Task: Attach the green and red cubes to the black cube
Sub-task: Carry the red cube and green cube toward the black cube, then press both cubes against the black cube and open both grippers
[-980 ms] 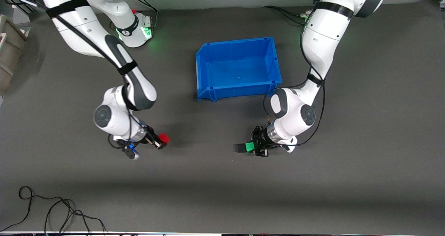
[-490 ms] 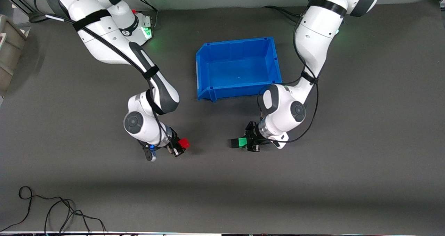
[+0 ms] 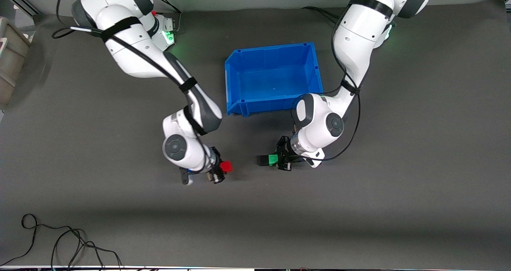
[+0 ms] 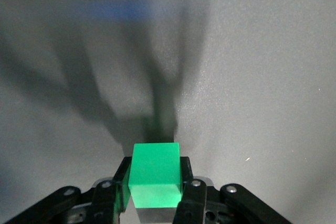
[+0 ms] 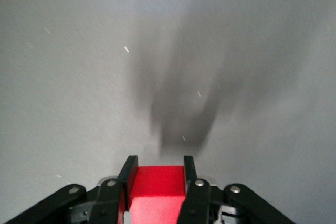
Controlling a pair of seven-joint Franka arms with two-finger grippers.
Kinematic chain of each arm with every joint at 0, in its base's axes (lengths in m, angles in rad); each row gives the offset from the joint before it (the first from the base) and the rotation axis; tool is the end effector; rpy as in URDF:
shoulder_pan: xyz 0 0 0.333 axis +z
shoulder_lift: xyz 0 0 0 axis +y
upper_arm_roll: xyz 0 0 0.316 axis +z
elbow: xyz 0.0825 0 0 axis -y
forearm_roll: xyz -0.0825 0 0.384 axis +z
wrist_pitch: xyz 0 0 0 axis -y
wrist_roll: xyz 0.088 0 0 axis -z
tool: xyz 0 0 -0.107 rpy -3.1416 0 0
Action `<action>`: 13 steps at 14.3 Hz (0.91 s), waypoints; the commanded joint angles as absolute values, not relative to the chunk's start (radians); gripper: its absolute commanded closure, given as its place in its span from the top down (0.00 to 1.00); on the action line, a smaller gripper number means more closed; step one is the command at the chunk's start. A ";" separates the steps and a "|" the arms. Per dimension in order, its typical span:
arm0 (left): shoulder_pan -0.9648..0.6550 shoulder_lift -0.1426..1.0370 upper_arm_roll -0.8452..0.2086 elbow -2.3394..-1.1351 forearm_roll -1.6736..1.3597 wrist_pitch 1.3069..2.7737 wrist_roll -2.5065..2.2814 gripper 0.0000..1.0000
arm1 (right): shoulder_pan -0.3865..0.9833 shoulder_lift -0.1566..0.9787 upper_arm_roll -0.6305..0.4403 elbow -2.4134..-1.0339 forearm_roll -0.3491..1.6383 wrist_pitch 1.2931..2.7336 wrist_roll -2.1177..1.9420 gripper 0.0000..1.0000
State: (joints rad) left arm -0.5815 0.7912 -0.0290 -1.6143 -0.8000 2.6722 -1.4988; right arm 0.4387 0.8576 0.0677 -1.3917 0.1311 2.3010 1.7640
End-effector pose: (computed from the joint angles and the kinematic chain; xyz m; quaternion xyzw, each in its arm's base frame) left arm 0.5941 -0.3857 0.1809 0.6809 0.6850 -0.1404 0.2179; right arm 0.6485 0.3510 0.1996 -0.7728 0.6296 0.0571 0.0554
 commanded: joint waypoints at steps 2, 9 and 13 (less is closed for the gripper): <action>-0.592 0.798 -0.006 -1.588 -0.782 2.671 -1.516 1.00 | 0.520 0.943 0.051 -1.277 0.058 2.278 1.932 0.00; -0.399 0.717 -0.002 -1.598 -0.646 2.473 -1.455 1.00 | 0.568 1.022 0.049 -1.167 0.043 2.278 2.066 0.00; -0.253 0.637 0.002 -1.609 -0.621 2.259 -1.266 1.00 | 0.569 1.040 0.048 -1.147 0.043 2.278 2.072 0.00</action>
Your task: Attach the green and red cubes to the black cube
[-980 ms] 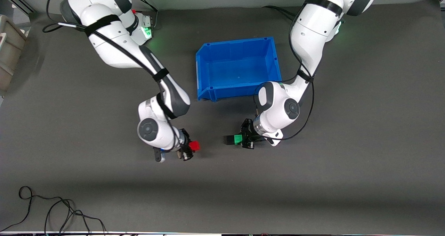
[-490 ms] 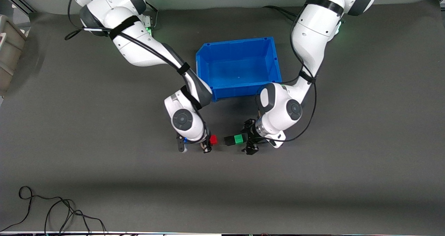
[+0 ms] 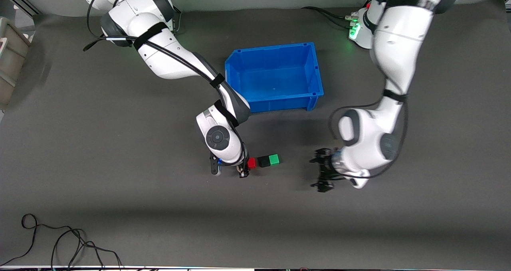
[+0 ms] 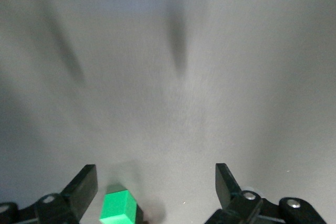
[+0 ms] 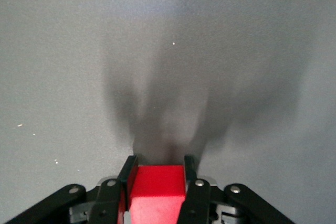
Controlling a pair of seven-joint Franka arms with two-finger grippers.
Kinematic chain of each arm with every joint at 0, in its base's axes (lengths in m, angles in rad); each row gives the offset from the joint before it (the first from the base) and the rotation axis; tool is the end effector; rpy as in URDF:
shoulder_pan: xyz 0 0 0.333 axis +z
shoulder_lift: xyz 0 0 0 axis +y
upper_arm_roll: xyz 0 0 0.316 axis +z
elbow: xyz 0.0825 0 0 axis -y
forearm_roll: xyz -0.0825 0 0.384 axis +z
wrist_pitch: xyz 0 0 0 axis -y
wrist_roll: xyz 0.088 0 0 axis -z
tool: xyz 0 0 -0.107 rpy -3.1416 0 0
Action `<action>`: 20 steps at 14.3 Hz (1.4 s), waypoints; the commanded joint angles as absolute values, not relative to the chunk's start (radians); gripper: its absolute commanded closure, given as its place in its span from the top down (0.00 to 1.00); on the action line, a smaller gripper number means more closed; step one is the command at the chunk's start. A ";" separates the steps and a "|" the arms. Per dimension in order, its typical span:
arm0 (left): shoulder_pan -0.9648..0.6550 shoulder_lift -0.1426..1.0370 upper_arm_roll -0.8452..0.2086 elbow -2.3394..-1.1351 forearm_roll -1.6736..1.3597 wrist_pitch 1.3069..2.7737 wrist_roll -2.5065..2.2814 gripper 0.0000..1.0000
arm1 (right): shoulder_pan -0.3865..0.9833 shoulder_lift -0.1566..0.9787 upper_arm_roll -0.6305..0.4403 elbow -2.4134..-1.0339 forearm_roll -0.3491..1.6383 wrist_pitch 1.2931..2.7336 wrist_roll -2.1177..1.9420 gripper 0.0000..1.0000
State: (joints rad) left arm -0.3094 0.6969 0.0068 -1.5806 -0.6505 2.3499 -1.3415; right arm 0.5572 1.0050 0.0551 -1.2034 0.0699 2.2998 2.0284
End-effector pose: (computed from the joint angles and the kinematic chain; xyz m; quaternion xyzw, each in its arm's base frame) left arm 0.6741 -0.2203 0.2376 0.7157 0.6573 -0.1474 0.1842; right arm 0.6331 0.4317 0.1728 -0.7341 0.6757 0.0367 0.0570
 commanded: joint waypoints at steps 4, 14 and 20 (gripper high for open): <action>-0.100 0.557 -0.002 -1.609 -0.401 2.059 -1.119 1.00 | 0.586 1.046 0.048 -1.147 0.031 2.278 2.098 0.00; 0.161 0.318 -0.002 -1.594 -0.250 1.723 -0.568 1.00 | 0.606 1.060 0.048 -1.129 0.015 2.283 2.120 1.00; 0.134 0.229 -0.011 -1.520 -0.122 1.609 -0.314 1.00 | 0.525 0.979 0.055 -1.052 0.029 2.150 2.035 1.00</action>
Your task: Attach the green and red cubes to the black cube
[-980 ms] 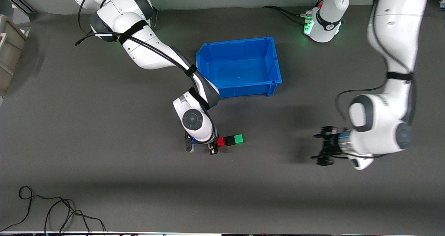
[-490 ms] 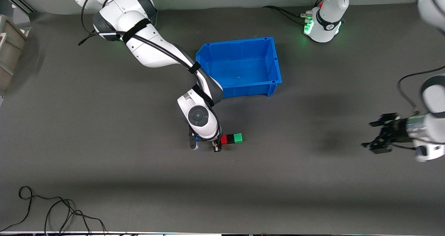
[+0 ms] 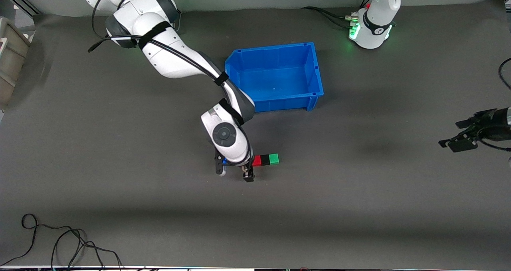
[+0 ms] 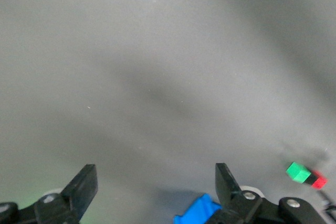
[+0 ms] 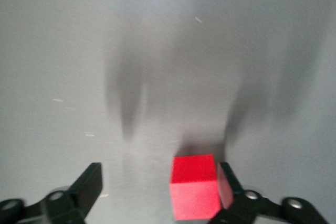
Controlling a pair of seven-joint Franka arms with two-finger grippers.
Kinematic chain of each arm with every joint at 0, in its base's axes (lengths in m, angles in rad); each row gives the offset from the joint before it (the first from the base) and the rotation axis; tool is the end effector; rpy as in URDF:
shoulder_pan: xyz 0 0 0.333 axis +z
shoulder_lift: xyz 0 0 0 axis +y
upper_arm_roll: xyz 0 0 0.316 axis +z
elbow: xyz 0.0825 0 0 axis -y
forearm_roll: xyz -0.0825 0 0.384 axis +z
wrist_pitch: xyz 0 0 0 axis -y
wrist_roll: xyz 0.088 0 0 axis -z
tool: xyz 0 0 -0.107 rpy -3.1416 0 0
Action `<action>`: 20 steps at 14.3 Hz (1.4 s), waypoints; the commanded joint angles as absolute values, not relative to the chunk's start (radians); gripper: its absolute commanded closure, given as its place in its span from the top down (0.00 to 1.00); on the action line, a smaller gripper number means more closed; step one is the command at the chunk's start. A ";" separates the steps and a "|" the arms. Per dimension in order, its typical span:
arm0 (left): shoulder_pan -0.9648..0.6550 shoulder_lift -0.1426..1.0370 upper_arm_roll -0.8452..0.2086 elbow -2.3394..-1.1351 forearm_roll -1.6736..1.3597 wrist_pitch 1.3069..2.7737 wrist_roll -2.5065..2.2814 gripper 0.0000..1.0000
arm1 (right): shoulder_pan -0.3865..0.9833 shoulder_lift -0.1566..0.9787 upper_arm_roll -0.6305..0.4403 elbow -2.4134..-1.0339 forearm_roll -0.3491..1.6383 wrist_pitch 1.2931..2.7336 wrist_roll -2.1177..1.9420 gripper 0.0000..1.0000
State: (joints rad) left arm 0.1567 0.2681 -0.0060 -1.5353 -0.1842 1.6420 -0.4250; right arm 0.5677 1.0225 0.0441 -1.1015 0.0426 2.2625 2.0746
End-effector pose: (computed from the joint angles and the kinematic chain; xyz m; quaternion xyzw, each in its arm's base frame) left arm 0.6216 0.0762 0.4896 0.9477 0.2951 -0.0921 0.0799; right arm 0.6484 0.4421 0.2024 -0.7256 0.6837 0.0187 0.0757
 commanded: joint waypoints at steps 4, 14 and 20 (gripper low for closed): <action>0.114 0.175 -0.011 -1.534 -0.103 1.597 -0.128 1.00 | 0.436 0.787 0.067 -1.048 0.055 1.860 1.788 1.00; 0.000 0.083 -0.025 -1.559 -0.026 1.644 -0.026 1.00 | 0.109 0.277 0.051 -1.212 0.101 1.303 0.702 0.95; 0.002 0.061 -0.023 -1.566 -0.026 1.644 0.011 1.00 | 0.091 0.163 -0.115 -1.398 0.052 1.464 0.190 0.91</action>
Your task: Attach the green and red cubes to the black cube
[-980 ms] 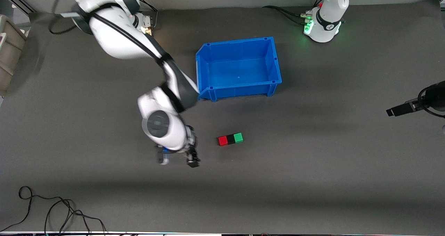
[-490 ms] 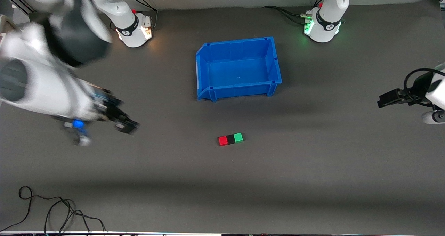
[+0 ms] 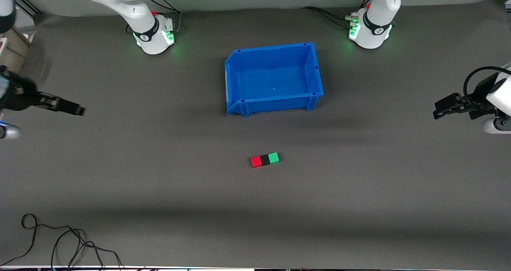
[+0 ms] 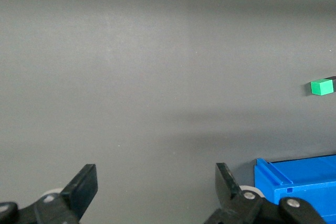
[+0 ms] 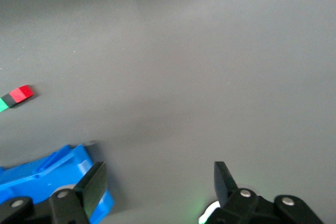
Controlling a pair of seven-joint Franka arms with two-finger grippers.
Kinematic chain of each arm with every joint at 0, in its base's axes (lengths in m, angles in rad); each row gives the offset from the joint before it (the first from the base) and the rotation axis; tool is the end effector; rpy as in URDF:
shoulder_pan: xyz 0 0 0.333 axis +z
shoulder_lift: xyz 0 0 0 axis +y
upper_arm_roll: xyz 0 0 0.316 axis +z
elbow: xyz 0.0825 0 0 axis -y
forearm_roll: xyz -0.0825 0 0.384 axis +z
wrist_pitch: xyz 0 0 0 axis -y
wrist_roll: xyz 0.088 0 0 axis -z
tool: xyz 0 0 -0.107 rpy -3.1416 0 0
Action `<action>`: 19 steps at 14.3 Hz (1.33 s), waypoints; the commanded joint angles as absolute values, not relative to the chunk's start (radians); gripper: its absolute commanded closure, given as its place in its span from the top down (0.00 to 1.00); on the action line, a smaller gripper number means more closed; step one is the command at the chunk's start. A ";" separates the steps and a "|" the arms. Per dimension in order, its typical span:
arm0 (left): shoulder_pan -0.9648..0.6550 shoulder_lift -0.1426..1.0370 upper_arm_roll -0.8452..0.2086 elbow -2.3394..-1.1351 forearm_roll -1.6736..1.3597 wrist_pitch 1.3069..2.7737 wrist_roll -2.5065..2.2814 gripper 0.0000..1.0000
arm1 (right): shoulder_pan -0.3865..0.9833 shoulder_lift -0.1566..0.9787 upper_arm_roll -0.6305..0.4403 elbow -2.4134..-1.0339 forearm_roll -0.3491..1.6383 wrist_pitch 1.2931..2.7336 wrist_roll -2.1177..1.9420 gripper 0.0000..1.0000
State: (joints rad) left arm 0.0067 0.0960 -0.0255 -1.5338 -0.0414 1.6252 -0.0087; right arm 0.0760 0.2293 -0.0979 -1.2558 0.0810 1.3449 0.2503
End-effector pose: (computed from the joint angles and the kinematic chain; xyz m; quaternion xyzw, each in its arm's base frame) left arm 0.5879 -0.0146 0.5921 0.9998 -0.0038 -0.0026 0.0219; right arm 0.5997 0.0048 0.6195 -0.9888 0.1286 0.0724 0.0207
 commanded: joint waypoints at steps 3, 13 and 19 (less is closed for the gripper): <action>-0.041 0.046 -0.011 -1.565 -0.028 1.637 0.009 1.00 | 0.100 0.048 -0.110 -1.604 0.038 1.624 0.156 0.91; -0.054 0.009 0.011 -1.571 0.015 1.578 0.015 1.00 | 0.129 0.040 -0.114 -1.621 -0.031 1.628 0.052 0.91; -0.054 0.014 0.009 -1.563 0.002 1.583 0.017 1.00 | 0.057 0.037 -0.077 -1.626 -0.023 1.629 0.051 0.91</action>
